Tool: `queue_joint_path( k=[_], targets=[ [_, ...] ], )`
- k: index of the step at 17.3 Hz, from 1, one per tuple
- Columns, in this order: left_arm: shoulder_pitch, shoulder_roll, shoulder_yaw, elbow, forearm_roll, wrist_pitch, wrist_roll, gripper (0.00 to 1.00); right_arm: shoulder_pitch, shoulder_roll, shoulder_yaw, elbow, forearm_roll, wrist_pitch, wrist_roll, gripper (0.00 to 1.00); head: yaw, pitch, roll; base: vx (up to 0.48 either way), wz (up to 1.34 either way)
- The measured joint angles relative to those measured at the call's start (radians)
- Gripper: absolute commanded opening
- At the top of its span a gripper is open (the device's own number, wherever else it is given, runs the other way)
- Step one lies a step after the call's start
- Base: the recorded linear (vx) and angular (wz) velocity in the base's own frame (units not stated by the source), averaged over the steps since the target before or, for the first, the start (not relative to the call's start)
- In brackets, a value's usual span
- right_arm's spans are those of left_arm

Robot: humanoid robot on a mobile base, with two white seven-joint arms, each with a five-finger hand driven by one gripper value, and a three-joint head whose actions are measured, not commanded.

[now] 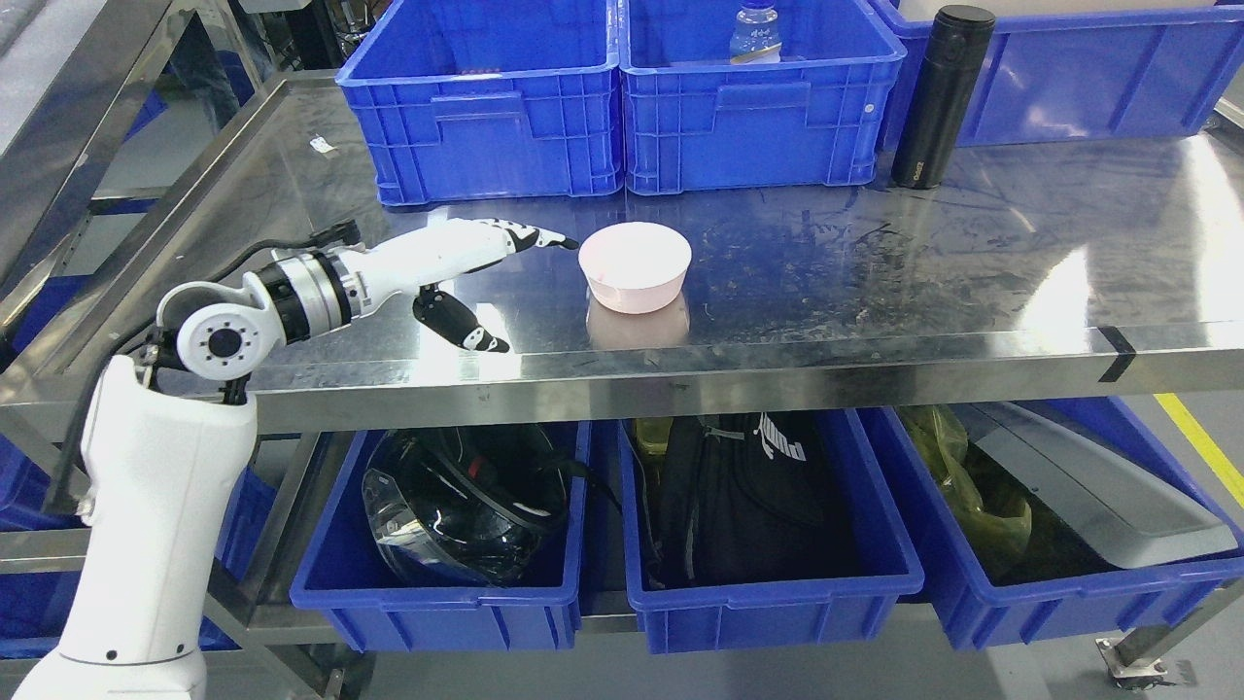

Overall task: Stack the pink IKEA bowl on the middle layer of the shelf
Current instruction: 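Reach the left hand toward the pink bowl on the steel table, then grasp the pink bowl's rim with the left hand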

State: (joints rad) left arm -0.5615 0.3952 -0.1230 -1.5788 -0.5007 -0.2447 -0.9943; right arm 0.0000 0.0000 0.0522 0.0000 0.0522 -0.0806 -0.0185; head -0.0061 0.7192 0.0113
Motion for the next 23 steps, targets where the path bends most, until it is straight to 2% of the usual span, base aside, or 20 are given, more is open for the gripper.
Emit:
queue_joint_path(
  k=[4,9,12,15,23],
  targets=[
    [-0.083,-0.096,-0.076,0.039,-0.215,0.035,-0.032,0.79,0.0,0.0,0.0,0.0,0.0,0.0,0.0,1.0,0.0,0.0,0.0,0.0,0.0],
    [-0.153,-0.192,-0.131,0.095,-0.401,0.042,-0.04,0.7,0.0,0.0,0.0,0.0,0.0,0.0,0.0,1.0,0.0,0.0,0.0,0.0,0.0],
    [-0.191,-0.233,-0.155,0.14,-0.459,0.013,-0.04,0.63,0.0,0.0,0.0,0.0,0.0,0.0,0.0,1.0,0.0,0.0,0.0,0.0,0.0],
    [-0.216,-0.266,-0.173,0.183,-0.496,-0.003,-0.04,0.62,0.0,0.0,0.0,0.0,0.0,0.0,0.0,1.0,0.0,0.0,0.0,0.0,0.0],
    [-0.241,-0.312,-0.196,0.259,-0.552,-0.012,-0.039,0.49,0.0,0.0,0.0,0.0,0.0,0.0,0.0,1.0,0.0,0.0,0.0,0.0,0.0]
  ],
)
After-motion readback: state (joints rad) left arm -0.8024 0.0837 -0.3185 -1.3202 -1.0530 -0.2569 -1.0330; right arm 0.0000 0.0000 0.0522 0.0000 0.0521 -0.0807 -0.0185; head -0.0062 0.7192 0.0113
